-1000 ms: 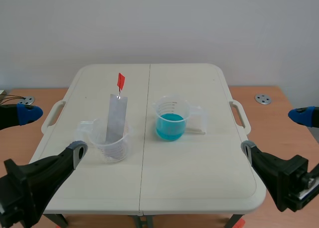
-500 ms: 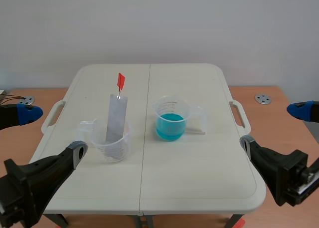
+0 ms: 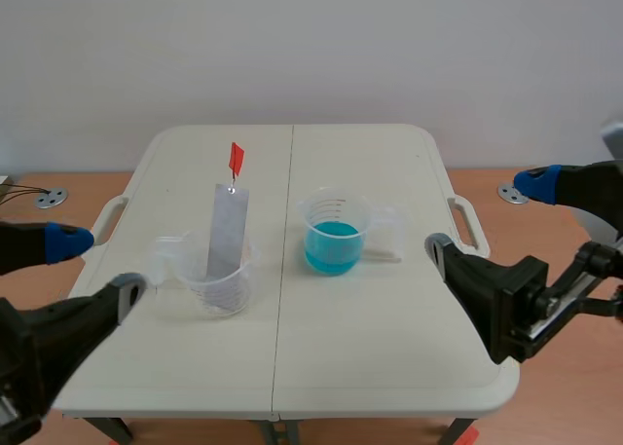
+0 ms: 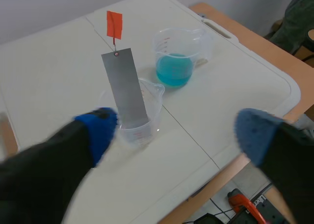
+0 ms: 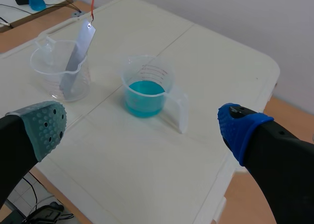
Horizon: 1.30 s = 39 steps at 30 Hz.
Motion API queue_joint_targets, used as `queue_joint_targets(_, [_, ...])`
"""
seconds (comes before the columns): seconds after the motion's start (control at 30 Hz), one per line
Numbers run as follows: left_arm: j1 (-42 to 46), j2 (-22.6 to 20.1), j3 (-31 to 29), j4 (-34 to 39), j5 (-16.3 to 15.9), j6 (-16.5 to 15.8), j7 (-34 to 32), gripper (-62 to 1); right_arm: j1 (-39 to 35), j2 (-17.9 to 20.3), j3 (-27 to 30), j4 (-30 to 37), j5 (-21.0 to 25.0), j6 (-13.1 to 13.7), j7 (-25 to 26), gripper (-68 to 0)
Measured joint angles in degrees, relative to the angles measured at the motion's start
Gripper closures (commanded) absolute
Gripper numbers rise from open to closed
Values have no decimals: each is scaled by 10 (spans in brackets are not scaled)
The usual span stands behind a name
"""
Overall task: Hold the metal plate by the orange handle, dip it into the blue solution, take it out and point at it, then put the plate back in the beaker on the left.
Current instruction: 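Lift the metal plate out of the left beaker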
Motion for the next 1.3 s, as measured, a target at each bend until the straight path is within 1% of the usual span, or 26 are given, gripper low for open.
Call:
queue_joint_targets(0.03, [3,-8,0,0,3,2,0,-44,9,0,-8,-3,0,0,-4,-644])
queue_joint_targets(0.07, [8,-17,0,0,2,2,0,-19,17,0,-15,-6,-4,0,-5,-644])
queue_joint_targets(0.23, [46,-59,0,0,3,16,-2,-23,55,0,-52,-22,-6,0,-6,-644])
queue_joint_targets(0.33, [81,-77,0,0,14,43,2,-24,80,0,-73,-31,-6,0,-10,-644])
queue_joint_targets(0.4, [110,-86,-1,0,27,57,13,-27,97,0,-87,-40,-6,0,-10,-644])
queue_joint_targets(0.57, [178,-92,-4,-11,50,89,32,-28,138,0,-120,-62,-6,-1,-15,-644])
queue_joint_targets(0.63, [198,-92,-5,-21,50,97,46,-28,152,-6,-132,-70,-6,0,-18,-644])
queue_joint_targets(0.77, [231,-92,-5,-44,50,99,52,-27,184,-35,-151,-94,-6,1,-39,-644])
queue_joint_targets(0.83, [247,-92,-5,-56,50,99,52,-27,197,-47,-163,-106,-10,2,-41,-644])
queue_joint_targets(0.97, [272,-92,-5,-75,50,99,52,-27,221,-59,-189,-121,-23,4,-48,-644])
queue_joint_targets(1.1, [291,-92,-5,-90,50,99,52,-27,247,-64,-217,-129,-23,4,-56,-644])
queue_joint_targets(1.3, [297,-92,-5,-105,50,99,53,-27,292,-88,-234,-151,-23,5,-75,-644])
